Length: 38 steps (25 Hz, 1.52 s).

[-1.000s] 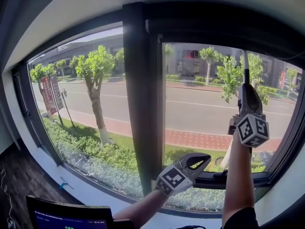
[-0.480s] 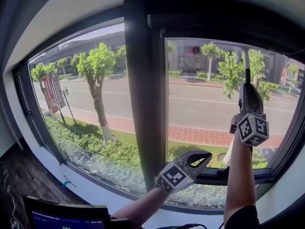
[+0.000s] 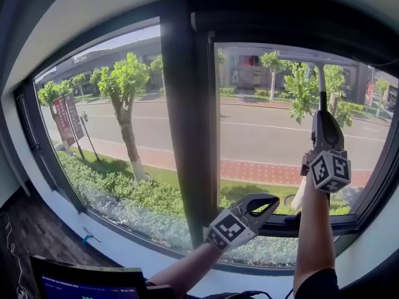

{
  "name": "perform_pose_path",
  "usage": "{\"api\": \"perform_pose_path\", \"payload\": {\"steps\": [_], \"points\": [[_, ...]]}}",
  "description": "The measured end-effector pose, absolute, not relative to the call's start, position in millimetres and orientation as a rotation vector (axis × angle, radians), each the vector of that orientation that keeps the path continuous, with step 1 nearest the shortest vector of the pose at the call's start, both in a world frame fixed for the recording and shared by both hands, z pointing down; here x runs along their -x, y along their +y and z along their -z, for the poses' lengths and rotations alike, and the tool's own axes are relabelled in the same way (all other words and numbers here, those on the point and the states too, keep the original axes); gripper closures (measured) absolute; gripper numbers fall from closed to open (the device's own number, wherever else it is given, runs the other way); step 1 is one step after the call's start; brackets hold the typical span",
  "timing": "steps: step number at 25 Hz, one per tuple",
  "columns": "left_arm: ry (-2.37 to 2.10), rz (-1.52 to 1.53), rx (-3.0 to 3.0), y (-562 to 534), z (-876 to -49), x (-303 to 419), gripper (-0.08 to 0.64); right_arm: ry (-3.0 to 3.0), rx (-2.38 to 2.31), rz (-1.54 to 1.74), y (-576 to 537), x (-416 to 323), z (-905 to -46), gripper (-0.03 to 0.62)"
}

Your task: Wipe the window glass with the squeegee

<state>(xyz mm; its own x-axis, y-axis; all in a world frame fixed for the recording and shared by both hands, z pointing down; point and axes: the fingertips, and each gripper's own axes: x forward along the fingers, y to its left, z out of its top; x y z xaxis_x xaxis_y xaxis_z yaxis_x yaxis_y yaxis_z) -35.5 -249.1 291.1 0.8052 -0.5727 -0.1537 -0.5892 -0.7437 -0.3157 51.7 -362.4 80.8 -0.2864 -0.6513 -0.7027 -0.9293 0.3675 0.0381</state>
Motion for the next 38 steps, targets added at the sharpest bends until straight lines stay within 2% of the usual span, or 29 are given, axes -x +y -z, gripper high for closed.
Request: {"api": "perform_pose_path", "payload": {"steps": [17, 38], "points": [[0.89, -0.086, 2.68, -242, -304, 33, 0.558, 2.071, 1.375, -0.579, -355, -49, -115, 0.494], [0.895, -0.035, 2.757, -236, -349, 38, 0.558, 2.092, 1.435, -0.469, -338, -49, -198, 0.494]]}}
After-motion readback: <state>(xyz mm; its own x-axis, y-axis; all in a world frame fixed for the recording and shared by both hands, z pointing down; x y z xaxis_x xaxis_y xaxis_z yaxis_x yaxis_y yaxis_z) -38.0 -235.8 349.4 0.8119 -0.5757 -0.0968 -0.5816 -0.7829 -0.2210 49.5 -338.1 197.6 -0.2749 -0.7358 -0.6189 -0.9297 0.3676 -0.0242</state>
